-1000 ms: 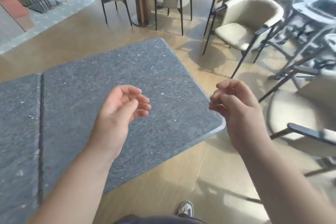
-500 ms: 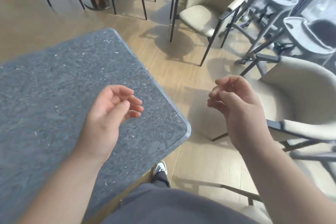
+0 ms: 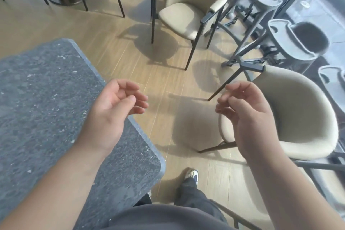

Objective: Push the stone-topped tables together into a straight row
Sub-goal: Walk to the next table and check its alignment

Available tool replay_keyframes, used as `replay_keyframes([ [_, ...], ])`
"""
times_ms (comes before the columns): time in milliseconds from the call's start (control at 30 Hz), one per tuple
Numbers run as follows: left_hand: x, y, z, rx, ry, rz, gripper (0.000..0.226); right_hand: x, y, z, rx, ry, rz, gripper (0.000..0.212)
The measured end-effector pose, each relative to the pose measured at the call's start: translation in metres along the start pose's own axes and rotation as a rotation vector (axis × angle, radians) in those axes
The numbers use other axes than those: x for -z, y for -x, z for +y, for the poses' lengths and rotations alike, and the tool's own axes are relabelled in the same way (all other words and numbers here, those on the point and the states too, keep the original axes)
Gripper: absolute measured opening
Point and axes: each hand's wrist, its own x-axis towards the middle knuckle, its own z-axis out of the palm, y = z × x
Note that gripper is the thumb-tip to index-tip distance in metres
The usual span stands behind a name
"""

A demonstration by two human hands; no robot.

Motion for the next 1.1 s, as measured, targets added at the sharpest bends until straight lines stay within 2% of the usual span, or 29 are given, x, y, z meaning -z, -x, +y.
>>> replay_keyframes([
  [333, -0.124, -0.096, -0.029, -0.031, 0.018, 0.193, 0.023, 0.104, -0.146, -0.015, -0.025, 0.026, -0.139, 0.028],
  [433, -0.149, -0.121, -0.022, -0.068, -0.008, 0.204, 0.024, 0.114, -0.182, -0.034, 0.019, 0.054, -0.197, 0.029],
  [567, -0.145, -0.138, -0.004, -0.15, -0.068, 0.296, 0.023, 0.105, -0.221, -0.047, 0.079, 0.006, -0.278, 0.03],
  [867, -0.078, -0.175, 0.019, -0.224, -0.123, 0.632, 0.024, 0.012, -0.313, -0.047, 0.037, -0.032, -0.499, 0.029],
  [1100, 0.017, -0.262, 0.024, -0.245, -0.127, 0.862, 0.023, -0.135, -0.421, -0.025, -0.013, -0.088, -0.695, 0.027],
])
